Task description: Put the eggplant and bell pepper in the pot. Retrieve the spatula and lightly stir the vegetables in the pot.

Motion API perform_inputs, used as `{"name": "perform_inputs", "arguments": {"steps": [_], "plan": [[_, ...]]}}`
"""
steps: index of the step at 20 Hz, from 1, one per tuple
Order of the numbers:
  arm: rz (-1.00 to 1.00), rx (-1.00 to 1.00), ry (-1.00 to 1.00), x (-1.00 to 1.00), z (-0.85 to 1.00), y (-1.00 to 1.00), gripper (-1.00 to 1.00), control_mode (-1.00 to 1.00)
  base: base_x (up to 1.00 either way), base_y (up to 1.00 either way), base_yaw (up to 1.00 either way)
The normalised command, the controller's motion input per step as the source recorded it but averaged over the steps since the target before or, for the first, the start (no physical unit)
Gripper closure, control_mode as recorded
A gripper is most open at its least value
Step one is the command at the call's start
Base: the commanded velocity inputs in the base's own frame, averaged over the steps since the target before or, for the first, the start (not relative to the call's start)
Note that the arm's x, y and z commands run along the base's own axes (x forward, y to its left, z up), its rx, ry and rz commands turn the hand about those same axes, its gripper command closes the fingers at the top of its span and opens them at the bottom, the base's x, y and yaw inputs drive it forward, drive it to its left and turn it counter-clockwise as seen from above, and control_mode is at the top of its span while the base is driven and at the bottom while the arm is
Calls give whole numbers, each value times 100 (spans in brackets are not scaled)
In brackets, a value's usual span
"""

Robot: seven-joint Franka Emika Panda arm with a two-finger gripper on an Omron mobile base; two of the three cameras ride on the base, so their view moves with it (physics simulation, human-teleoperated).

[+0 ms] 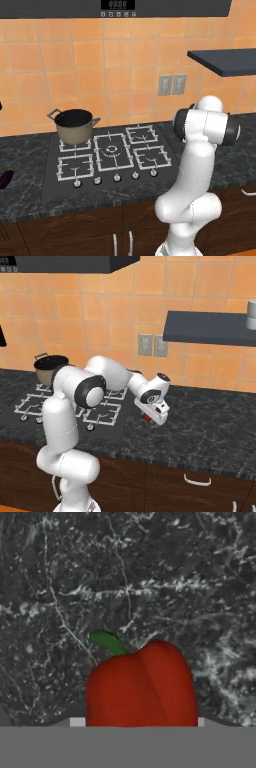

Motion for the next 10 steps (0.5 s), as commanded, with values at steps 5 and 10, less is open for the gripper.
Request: {"name": "perform_inputs", "arguments": {"steps": [5,10], "plan": [[0,0,-19,-14,1,49,100,-100,0,0,0],[3,-4,-20,-31,44,72,100,-100,0,0,0]]}}
